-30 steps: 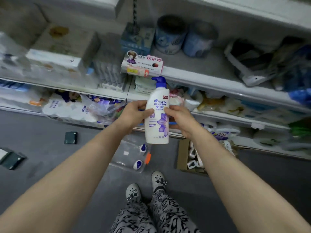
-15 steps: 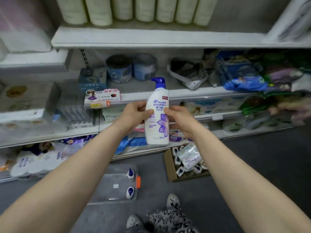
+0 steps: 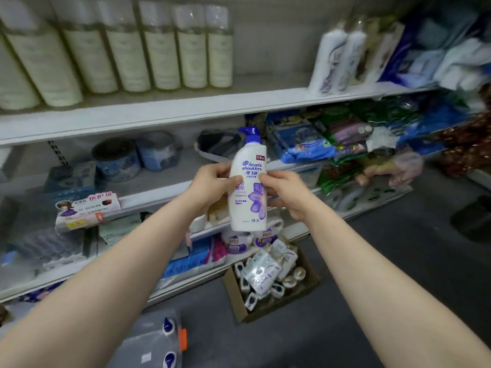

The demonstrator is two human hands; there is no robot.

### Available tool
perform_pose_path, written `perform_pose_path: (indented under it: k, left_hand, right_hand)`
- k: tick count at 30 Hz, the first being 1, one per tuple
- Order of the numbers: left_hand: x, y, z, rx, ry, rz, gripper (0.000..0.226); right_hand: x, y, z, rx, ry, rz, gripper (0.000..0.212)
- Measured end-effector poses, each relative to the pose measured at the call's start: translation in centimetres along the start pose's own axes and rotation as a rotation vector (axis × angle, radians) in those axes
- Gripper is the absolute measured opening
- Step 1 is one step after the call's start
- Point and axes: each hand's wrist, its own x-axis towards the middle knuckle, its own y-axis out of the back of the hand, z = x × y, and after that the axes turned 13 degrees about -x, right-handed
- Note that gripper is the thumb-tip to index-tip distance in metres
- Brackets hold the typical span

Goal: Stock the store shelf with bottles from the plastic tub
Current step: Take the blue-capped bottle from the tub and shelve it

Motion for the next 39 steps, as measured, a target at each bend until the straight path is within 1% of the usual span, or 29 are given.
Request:
perform_pose_path:
  k: [2,7,9,14,19,23,28,33,39]
  left_hand:
    - [0.9,-2.7,0.5,0.004,-0.022,-0.024,0.031]
    - [3.6,-10.1,1.5,0.005,-0.034,-0.081,0.033]
    - [4.7,-13.4,1.8,0.014,-0.048,-0.097,0.030]
    - [7.3,-19.6,2.0,0.035,-0.076,-0.136,0.035]
    - [9.7,-24.1,1.9,0.024,-0.108,-0.164,0.026]
    - [11.3,-26.5,2.4,0.028,-0.115,-0.181,0.030]
    - [14.2,-28.1,3.0,0.026,-0.134,-0.199,0.021]
    - [17.9,-29.0,4.0,-0.010,-0.128,-0.204,0.035]
    - [23.1,-29.3,5.3,-0.017,-0.177,-0.222,0.033]
  right_hand:
    - [-0.1,2.8,0.1,0.008,0.013,0.015,0.015]
    - [0.2,10.8,1.0,-0.004,0.024,0.080,0.022]
    - [0.3,14.0,1.5,0.001,0.041,0.102,0.023]
    - [0.5,20.6,2.9,0.002,0.073,0.155,0.019]
    - [1.0,25.2,3.7,0.018,0.086,0.178,0.015]
    - [1.8,27.8,4.0,0.043,0.090,0.194,0.010]
    - [4.2,29.9,3.8,0.056,0.086,0.223,0.012]
    - [7.8,31.7,3.1,0.082,0.106,0.243,0.015]
    - [12.7,33.4,1.6,0.081,0.130,0.242,0.011]
